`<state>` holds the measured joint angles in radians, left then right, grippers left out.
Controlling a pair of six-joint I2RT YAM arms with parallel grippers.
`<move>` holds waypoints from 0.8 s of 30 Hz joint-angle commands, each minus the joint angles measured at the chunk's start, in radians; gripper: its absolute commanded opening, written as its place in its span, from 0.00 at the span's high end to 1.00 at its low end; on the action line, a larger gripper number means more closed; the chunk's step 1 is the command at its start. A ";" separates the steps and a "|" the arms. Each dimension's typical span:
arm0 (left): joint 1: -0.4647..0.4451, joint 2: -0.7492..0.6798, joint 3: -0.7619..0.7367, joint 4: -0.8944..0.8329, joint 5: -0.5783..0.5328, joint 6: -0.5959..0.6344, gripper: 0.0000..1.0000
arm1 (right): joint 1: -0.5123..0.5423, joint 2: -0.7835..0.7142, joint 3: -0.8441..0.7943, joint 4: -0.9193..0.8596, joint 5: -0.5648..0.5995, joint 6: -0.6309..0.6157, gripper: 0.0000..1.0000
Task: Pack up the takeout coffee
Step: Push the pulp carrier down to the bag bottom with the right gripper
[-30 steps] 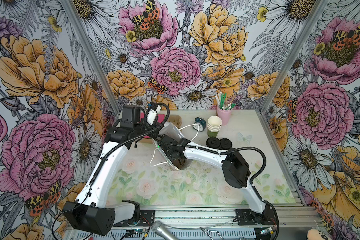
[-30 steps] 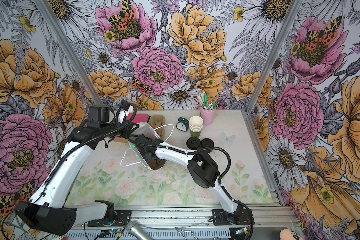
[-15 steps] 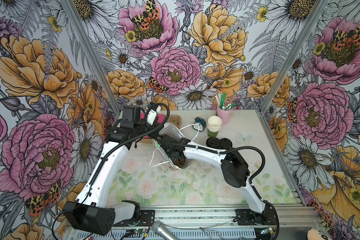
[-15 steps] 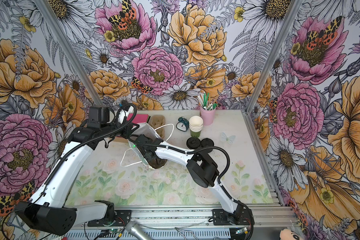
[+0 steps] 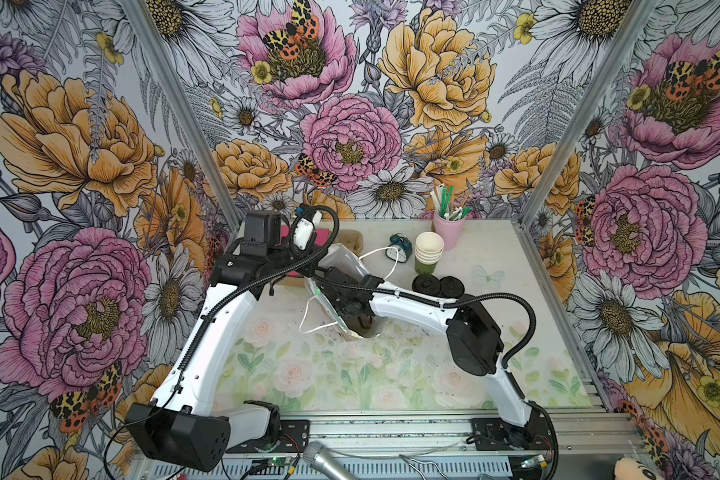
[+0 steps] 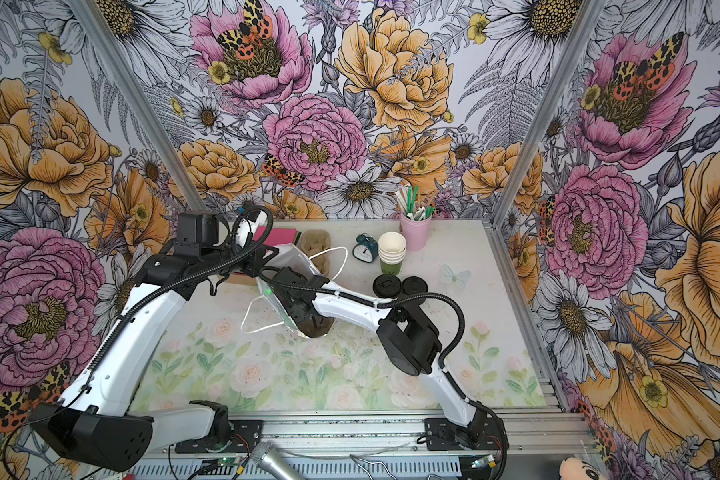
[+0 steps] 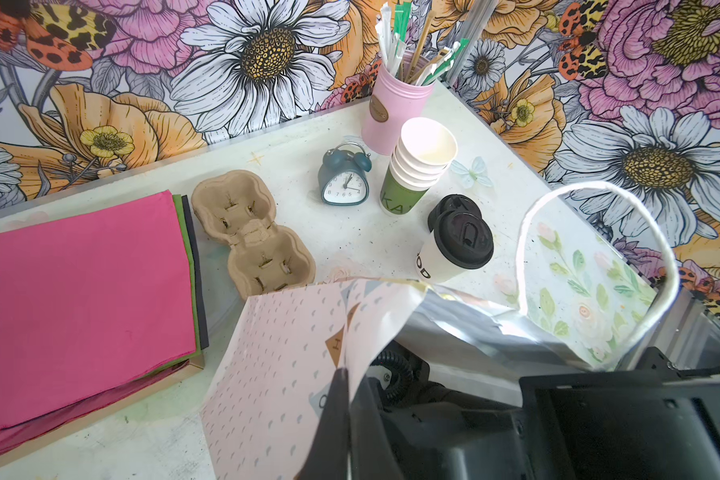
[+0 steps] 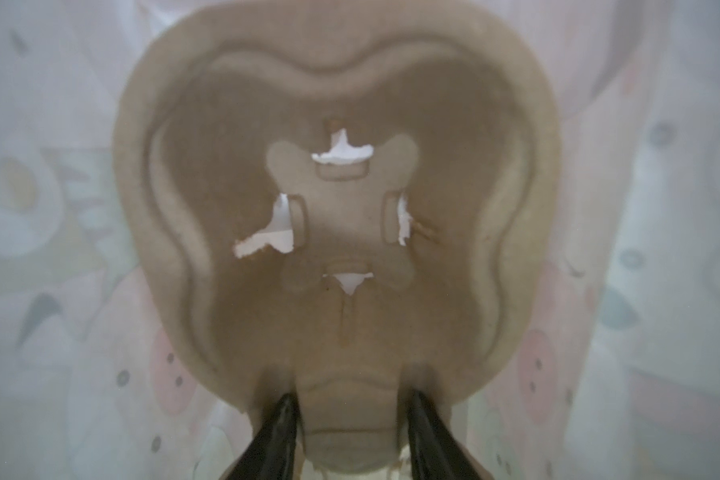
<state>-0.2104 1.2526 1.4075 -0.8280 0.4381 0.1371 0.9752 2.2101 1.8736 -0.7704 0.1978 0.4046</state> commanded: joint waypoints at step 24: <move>-0.012 -0.020 -0.016 0.053 0.019 0.001 1.00 | 0.078 -0.242 -0.013 -0.013 0.146 -0.008 0.22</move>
<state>-0.2123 1.2465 1.4036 -0.8032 0.4389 0.1368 1.0260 2.0472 1.8481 -0.8005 0.2852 0.4191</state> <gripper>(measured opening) 0.045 0.774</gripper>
